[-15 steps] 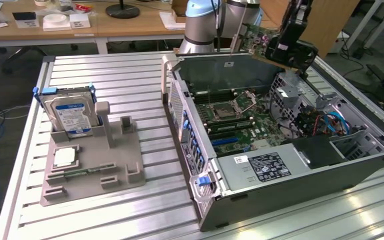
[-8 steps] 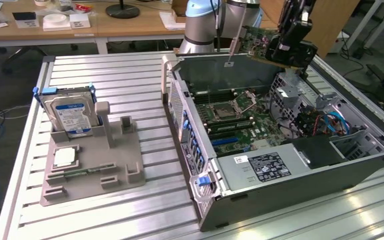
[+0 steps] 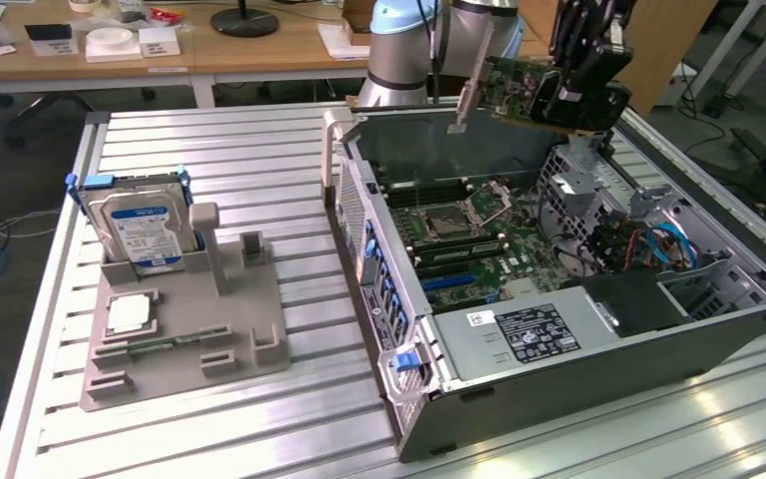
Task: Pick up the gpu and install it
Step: 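Insert the gpu into the slot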
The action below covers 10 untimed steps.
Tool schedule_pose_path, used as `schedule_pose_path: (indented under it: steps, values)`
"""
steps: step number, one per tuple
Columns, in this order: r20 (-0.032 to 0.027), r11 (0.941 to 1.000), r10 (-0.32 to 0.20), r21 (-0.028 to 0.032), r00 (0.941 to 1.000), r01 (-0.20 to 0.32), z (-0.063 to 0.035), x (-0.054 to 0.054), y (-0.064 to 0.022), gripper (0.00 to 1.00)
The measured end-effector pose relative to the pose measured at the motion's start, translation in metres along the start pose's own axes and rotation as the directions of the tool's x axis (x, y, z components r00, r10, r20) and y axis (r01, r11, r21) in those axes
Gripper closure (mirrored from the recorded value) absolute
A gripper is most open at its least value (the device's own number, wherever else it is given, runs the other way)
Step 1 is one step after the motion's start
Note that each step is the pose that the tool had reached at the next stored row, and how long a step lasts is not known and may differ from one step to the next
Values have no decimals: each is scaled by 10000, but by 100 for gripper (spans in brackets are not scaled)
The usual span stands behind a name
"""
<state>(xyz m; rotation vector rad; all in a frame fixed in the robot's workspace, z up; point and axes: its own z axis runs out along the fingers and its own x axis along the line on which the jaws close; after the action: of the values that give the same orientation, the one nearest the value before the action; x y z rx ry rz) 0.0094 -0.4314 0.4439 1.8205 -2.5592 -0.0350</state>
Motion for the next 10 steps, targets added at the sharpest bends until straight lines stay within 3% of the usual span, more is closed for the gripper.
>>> schedule_pose_path:
  steps: [5, 10]
  values:
    - [-6, 9982, -596, 14, 9982, 596, 21, -1, -2, 72]
    - [29, 9959, -887, 155, 9960, 887, 68, -1, -3, 72]
